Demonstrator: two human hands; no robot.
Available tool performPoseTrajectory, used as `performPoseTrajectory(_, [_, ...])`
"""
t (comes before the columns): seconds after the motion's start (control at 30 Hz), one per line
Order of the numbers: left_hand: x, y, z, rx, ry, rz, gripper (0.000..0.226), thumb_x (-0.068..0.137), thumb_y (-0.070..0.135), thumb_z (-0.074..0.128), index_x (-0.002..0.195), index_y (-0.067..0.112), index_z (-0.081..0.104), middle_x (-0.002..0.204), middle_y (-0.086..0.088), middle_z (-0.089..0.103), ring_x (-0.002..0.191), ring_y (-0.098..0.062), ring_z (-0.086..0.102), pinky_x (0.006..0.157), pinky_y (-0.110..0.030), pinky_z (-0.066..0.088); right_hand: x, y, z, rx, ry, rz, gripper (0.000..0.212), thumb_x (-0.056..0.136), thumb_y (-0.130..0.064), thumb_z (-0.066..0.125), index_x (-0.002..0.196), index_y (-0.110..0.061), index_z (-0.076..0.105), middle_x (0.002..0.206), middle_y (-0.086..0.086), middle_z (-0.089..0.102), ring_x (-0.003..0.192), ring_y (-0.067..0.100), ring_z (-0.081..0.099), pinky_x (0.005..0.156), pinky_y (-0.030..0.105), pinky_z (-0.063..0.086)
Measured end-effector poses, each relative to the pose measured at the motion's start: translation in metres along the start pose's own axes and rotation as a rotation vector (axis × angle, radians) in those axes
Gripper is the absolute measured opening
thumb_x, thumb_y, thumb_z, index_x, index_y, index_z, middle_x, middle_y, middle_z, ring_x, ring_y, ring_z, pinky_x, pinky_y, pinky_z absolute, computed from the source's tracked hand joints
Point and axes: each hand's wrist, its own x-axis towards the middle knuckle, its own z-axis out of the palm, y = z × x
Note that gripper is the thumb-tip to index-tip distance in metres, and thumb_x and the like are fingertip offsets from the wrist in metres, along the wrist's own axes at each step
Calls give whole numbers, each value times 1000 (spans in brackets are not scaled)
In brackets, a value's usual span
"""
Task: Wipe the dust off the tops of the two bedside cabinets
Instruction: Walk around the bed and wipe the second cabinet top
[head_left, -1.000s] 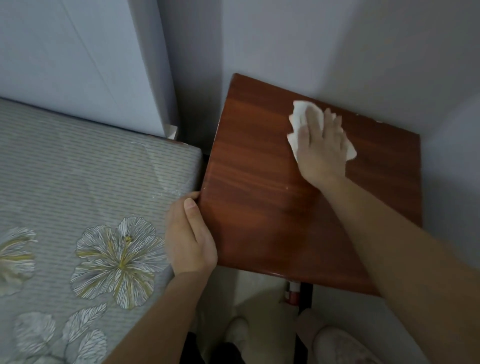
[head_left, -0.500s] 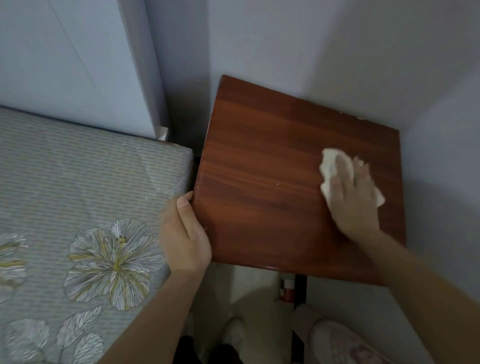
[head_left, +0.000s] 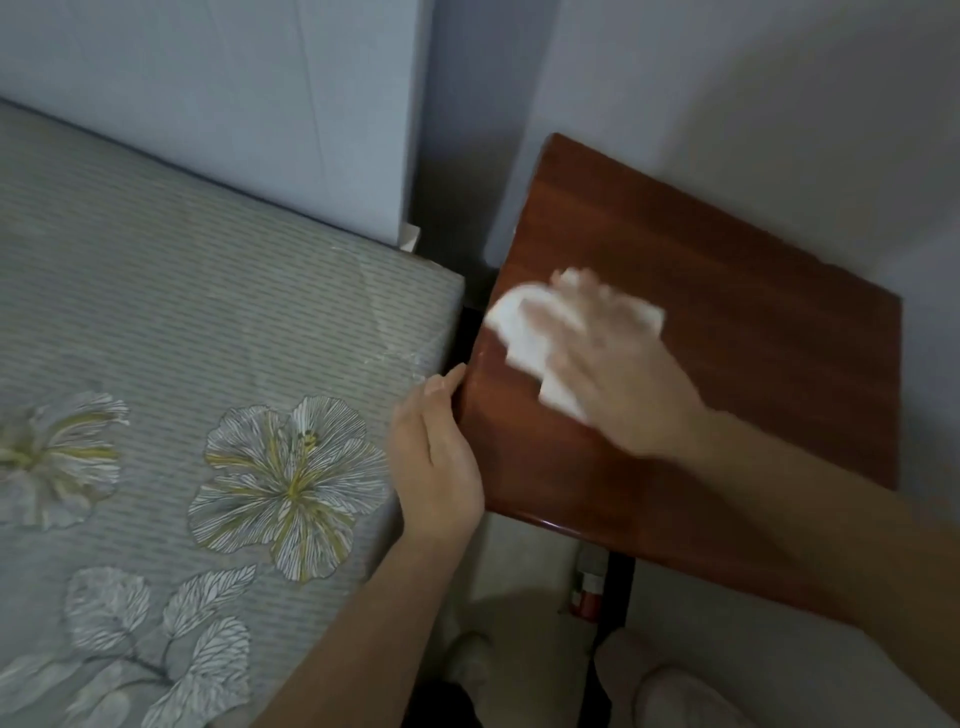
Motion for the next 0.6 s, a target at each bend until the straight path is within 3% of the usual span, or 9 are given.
performPoseTrajectory(0.03, [1, 2, -2, -47, 0, -63, 59, 86, 46, 30, 112, 12, 70, 114, 0, 68, 114, -9, 57, 106, -38, 39, 24, 15, -2, 49, 46, 193, 67, 96, -49, -5, 151, -18, 17, 157, 15, 18, 146, 33, 13, 118, 46, 11])
performPoseTrajectory(0.1, [3, 5, -7, -97, -35, -174, 59, 87, 50, 29, 108, 18, 73, 120, -1, 67, 120, -10, 55, 109, -38, 36, 67, 38, -7, 145, 101, 500, 64, 98, -49, 3, 150, -17, 18, 158, 14, 15, 146, 32, 10, 118, 46, 7])
performPoseTrajectory(0.2, [6, 10, -16, -214, -123, -338, 63, 88, 60, 28, 99, 22, 76, 117, -4, 69, 118, -14, 57, 102, -36, 43, 109, 33, -11, 187, 135, 670, 58, 97, -42, 8, 151, -21, 16, 159, 10, 12, 147, 30, 7, 118, 47, 3])
performPoseTrajectory(0.27, [12, 16, -19, -257, -134, -416, 67, 95, 55, 22, 95, 16, 76, 99, -3, 74, 103, -16, 64, 91, -31, 48, 110, 7, -4, 136, 187, 617, 58, 98, -41, 4, 150, -23, 21, 159, 11, 15, 146, 32, 10, 118, 48, 7])
performPoseTrajectory(0.3, [14, 18, -20, -268, -148, -424, 68, 96, 53, 19, 97, 14, 75, 93, -3, 75, 99, -17, 65, 92, -32, 47, 101, -10, 0, 107, 213, 534, 58, 98, -41, 4, 149, -24, 27, 158, 12, 18, 146, 33, 11, 118, 47, 9])
performPoseTrajectory(0.37, [19, 22, -23, -288, -171, -423, 69, 97, 54, 15, 109, 13, 68, 87, -6, 74, 98, -20, 65, 97, -37, 43, 69, -44, 6, 152, 219, 358, 50, 98, -39, 20, 142, -25, 41, 156, 12, 24, 146, 33, 14, 117, 44, 11])
performPoseTrajectory(0.43, [21, 26, -29, -299, -197, -444, 66, 96, 55, 13, 125, 15, 57, 86, -11, 73, 100, -22, 64, 92, -35, 44, 33, -73, 9, 170, 219, 260, 45, 97, -37, 31, 136, -24, 48, 155, 10, 28, 146, 29, 16, 118, 43, 14])
performPoseTrajectory(0.5, [24, 31, -36, -283, -202, -474, 61, 96, 56, 14, 133, 20, 48, 89, -11, 68, 90, -20, 64, 78, -31, 46, 6, -99, 14, 172, 205, 212, 44, 97, -36, 31, 134, -23, 51, 155, 8, 29, 146, 28, 17, 119, 42, 15])
performPoseTrajectory(0.6, [24, 36, -43, -135, -153, -421, 52, 97, 53, 19, 125, 24, 53, 103, -7, 69, 92, -17, 64, 80, -32, 47, -21, -132, 25, 175, 177, 117, 41, 96, -32, 36, 132, -20, 52, 154, 7, 33, 145, 27, 20, 119, 43, 16])
